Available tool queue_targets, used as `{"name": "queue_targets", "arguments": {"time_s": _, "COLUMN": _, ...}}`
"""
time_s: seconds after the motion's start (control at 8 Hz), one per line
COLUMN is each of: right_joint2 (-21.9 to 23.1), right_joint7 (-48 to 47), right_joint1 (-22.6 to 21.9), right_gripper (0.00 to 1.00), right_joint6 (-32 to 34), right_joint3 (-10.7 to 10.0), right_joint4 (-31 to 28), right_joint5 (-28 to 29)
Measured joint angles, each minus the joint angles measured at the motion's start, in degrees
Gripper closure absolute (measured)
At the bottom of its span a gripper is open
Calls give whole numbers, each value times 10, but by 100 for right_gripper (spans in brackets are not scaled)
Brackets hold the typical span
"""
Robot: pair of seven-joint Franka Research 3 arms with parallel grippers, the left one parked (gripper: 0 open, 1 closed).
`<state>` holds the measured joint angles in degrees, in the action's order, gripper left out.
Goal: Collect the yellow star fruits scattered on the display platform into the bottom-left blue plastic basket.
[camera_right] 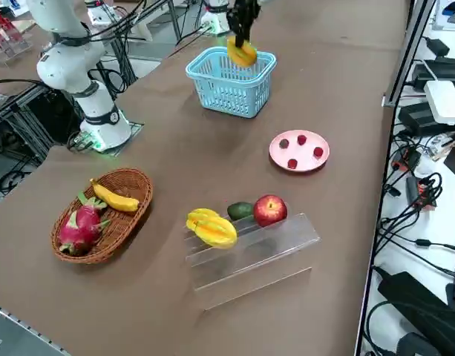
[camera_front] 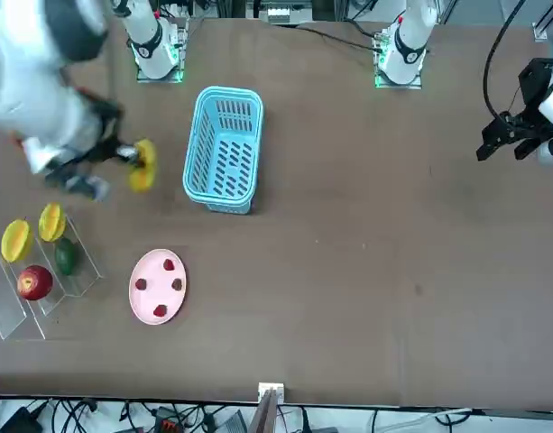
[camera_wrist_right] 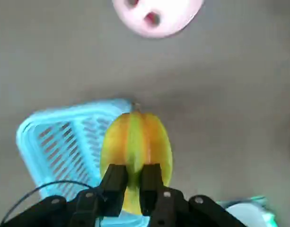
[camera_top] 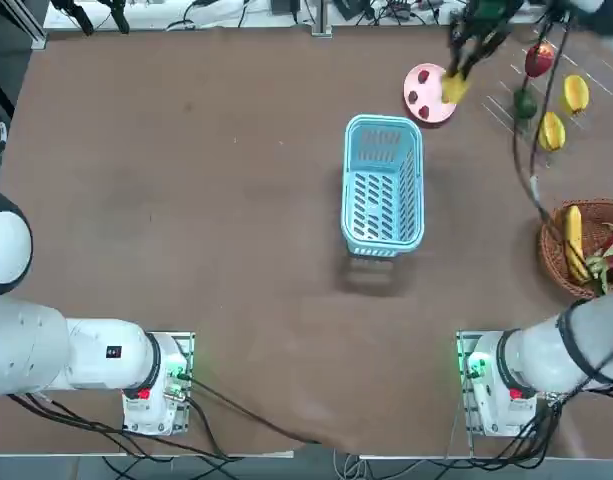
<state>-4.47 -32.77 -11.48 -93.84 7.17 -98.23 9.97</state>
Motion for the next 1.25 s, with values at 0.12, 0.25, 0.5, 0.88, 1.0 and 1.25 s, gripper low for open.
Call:
{"name": "queue_targets", "arguments": {"time_s": 0.12, "right_joint2": 26, "right_joint7": -29, "right_joint1": -33, "right_gripper": 80, "right_joint6": -50, "right_joint3": 0, "right_joint4": -61, "right_joint5": 23}}
{"name": "queue_targets", "arguments": {"time_s": 0.25, "right_joint2": 45, "right_joint7": -54, "right_joint1": -67, "right_gripper": 80, "right_joint6": -110, "right_joint3": 0, "right_joint4": -121, "right_joint5": 34}}
{"name": "queue_targets", "arguments": {"time_s": 0.5, "right_joint2": 67, "right_joint7": -78, "right_joint1": -127, "right_gripper": 81, "right_joint6": -173, "right_joint3": 0, "right_joint4": -214, "right_joint5": 36}}
{"name": "queue_targets", "arguments": {"time_s": 0.88, "right_joint2": 74, "right_joint7": -79, "right_joint1": -149, "right_gripper": 45, "right_joint6": -174, "right_joint3": -3, "right_joint4": -236, "right_joint5": 36}}
{"name": "queue_targets", "arguments": {"time_s": 1.0, "right_joint2": 78, "right_joint7": -79, "right_joint1": -147, "right_gripper": 24, "right_joint6": -173, "right_joint3": -10, "right_joint4": -232, "right_joint5": 36}}
{"name": "queue_targets", "arguments": {"time_s": 1.25, "right_joint2": 83, "right_joint7": -79, "right_joint1": -111, "right_gripper": 0, "right_joint6": -173, "right_joint3": -21, "right_joint4": -202, "right_joint5": 32}}
